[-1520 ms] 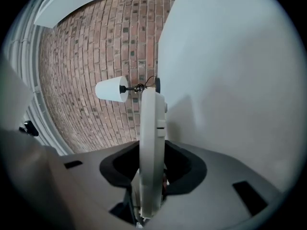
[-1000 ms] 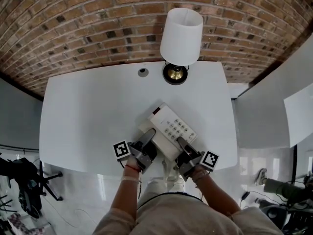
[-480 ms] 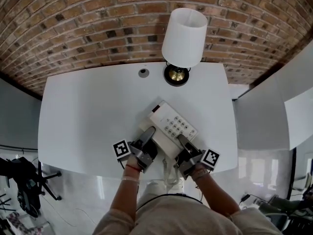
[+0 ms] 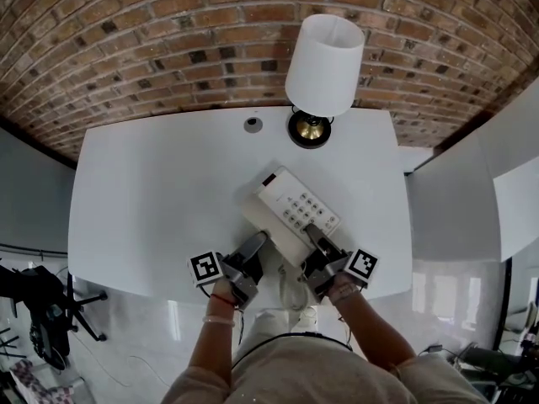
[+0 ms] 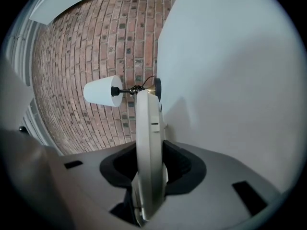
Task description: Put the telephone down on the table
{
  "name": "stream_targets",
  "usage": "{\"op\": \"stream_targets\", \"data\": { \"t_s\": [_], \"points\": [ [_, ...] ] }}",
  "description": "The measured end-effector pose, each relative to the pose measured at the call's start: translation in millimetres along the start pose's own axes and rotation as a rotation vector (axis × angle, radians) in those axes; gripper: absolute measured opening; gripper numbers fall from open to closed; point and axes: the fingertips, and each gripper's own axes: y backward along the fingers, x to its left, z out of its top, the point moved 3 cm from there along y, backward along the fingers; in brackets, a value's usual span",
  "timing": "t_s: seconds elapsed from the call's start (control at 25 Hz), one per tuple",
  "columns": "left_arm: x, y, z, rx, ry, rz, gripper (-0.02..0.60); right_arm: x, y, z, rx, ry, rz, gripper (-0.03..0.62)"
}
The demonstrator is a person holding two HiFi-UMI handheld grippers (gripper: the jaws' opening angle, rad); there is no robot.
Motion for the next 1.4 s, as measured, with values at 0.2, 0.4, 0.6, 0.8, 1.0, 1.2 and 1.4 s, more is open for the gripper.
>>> {"op": "stream_targets", "data": {
  "t_s": [0.2, 0.4, 0.6, 0.8, 1.0, 1.2, 1.4],
  "points": [
    [-18, 15, 1, -0.025, -0.136, 0.02, 0.402, 3, -14, -1, 0.006, 0.008, -0.032, 0.14],
    [-29, 20, -3, 0.03, -0.433, 0.11, 0.4, 10, -35, -3, 0.0, 0.006, -0.065, 0.141],
    [-44, 20, -10, 0.013, -0.516, 0.084, 0.39, 4, -54, -5, 0.022, 0.03, -0.164, 0.16],
    [-50, 23, -11, -0.02, -0.499, 0.06, 0.39, 1, -55, -3, 0.052, 0.024, -0.233, 0.184],
    [-50, 28, -12, -0.035, -0.489, 0.049, 0.39, 2, -53, 2, 0.103, 0.04, -0.303, 0.196],
    [-53, 27, -15, -0.032, -0.483, 0.037, 0.39, -5, -43, 7, 0.13, 0.043, -0.382, 0.222],
    [-53, 28, -18, -0.019, -0.494, 0.051, 0.39, -11, -33, 5, 0.134, 0.038, -0.443, 0.283]
  ]
}}
